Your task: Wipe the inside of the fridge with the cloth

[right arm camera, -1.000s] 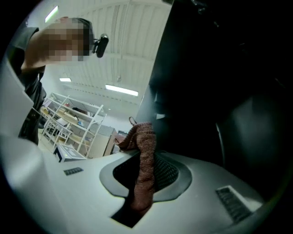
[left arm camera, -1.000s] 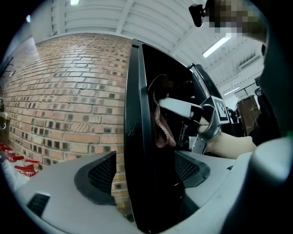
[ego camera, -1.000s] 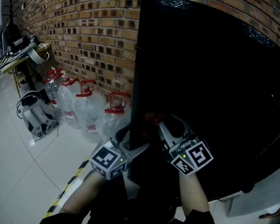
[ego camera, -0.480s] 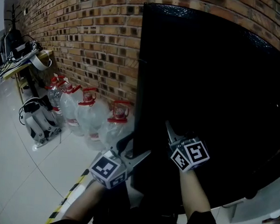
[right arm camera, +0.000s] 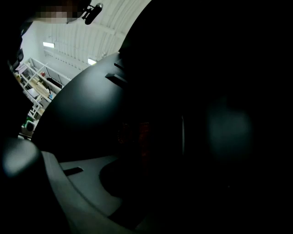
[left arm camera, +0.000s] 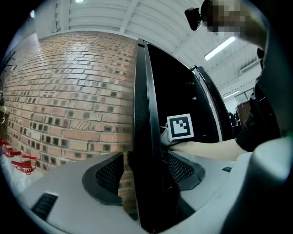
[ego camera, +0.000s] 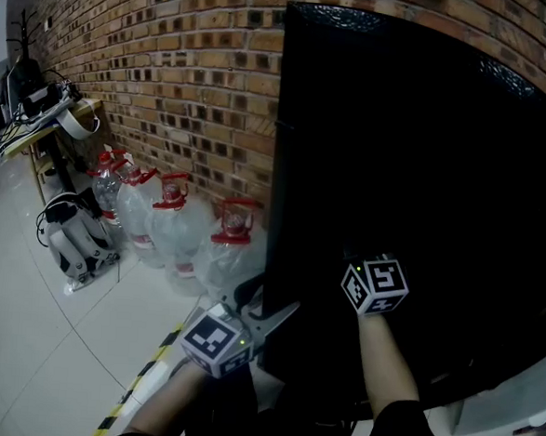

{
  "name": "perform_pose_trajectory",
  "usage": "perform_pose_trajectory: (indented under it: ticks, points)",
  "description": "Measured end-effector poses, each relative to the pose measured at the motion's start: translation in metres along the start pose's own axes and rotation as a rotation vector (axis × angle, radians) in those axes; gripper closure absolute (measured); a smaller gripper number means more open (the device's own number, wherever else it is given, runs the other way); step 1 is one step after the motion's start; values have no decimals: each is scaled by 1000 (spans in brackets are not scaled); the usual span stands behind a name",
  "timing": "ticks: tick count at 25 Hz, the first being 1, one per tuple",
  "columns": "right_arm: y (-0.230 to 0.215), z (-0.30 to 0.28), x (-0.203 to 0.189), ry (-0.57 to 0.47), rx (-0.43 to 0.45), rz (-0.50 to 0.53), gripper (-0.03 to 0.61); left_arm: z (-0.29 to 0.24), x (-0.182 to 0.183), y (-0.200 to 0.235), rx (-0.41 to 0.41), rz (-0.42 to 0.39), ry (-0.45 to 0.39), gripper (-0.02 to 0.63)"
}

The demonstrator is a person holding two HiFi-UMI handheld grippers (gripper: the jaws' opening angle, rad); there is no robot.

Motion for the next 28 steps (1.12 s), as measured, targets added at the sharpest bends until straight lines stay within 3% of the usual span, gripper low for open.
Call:
perform_pose_trajectory:
  ticks: [4, 11, 28]
  points:
    - [-11, -13, -6, 22, -36, 6, 503, 0, -3, 1, -4, 12, 4, 309]
    - [-31, -38, -23, 75, -97, 27, 503, -6, -8, 7, 5, 22, 19, 363]
    - [-52, -73, -36, 196, -183, 118, 503, -8, -7, 10, 30, 36, 29, 367]
Point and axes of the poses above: the fingertips, and each gripper's own axes: z backward along the fingers, y to its left, x out of its top, the point moved 8 cm from there along z, backward along the fingers, and after that the axes turned 12 degrees about -x, right-handed, at the moved point
